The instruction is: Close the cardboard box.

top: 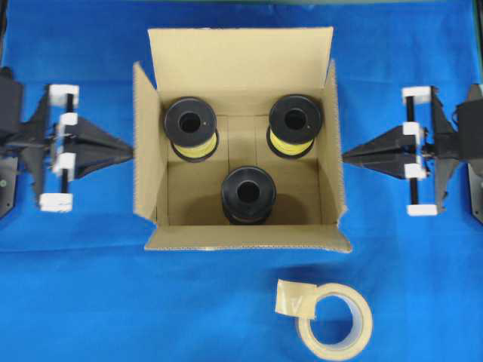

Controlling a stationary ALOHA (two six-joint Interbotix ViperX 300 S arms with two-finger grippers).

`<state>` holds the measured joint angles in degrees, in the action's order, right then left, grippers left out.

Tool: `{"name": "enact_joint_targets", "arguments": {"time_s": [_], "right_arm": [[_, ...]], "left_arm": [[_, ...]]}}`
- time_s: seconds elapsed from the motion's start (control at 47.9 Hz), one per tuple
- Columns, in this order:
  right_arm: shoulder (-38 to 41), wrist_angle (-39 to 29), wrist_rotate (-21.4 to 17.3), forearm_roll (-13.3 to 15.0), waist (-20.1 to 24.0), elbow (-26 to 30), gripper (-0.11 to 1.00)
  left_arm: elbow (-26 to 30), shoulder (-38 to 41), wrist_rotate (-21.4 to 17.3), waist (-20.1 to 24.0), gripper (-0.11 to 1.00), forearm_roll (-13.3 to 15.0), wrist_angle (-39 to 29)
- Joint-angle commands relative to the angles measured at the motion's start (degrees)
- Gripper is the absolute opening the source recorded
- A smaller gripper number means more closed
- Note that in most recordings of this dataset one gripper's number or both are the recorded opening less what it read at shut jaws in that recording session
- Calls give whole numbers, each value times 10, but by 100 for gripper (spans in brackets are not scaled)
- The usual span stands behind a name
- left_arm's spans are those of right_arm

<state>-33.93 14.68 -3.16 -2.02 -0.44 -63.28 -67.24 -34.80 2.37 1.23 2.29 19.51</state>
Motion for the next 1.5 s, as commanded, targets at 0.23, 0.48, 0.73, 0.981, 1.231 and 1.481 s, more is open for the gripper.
{"name": "enact_joint_targets", "arguments": {"time_s": [0.23,0.48,0.73,0.981,1.231,1.481], "right_arm": [[126,73,2,0,-14,60,0],[229,95,-2,-17,-18,83,0],[258,99,-2,-32,-18,88,0],[258,99,-2,-32,-18,90,0],[258,100,-3,-32,-18,91,0],[258,100,-2,-32,-18,90,0]], "left_arm": [[99,152,-1,11,0,0,47],[152,255,-1,11,0,-1,47],[158,288,3,11,0,0,49],[173,294,-2,22,0,0,63],[247,336,-20,76,0,-1,69],[316,378,-74,108,0,-1,69]]}}
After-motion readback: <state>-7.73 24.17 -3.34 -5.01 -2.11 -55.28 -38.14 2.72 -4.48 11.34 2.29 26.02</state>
